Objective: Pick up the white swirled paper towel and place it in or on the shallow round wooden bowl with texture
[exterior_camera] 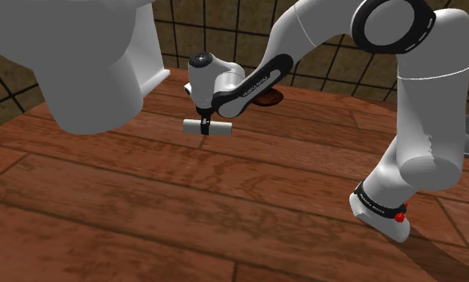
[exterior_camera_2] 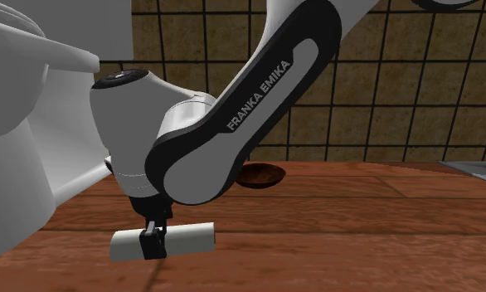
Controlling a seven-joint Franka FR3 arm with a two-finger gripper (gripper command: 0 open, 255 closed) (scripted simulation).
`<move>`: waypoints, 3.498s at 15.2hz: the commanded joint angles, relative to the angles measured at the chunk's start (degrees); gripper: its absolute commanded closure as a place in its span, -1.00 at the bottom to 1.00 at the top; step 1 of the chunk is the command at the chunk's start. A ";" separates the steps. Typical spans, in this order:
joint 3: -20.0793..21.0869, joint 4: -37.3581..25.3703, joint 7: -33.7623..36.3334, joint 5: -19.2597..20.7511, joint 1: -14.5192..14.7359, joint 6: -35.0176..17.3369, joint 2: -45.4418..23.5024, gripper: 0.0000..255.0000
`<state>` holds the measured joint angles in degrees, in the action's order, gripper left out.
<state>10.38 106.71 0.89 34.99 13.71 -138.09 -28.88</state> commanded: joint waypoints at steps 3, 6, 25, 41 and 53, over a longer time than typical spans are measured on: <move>-0.29 -0.10 0.14 0.39 -0.08 -0.68 -0.71 -1.00; -0.29 -0.10 0.14 0.39 -0.08 -0.68 -0.71 -1.00; 0.94 -0.29 -2.38 -1.93 -0.82 2.67 2.83 1.00; 2.99 -3.11 -7.85 -6.81 -1.88 11.15 9.46 1.00; -1.35 4.61 -23.15 -10.32 -13.07 3.54 15.01 1.00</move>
<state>9.41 111.54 -20.70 25.06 1.52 -134.23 -13.80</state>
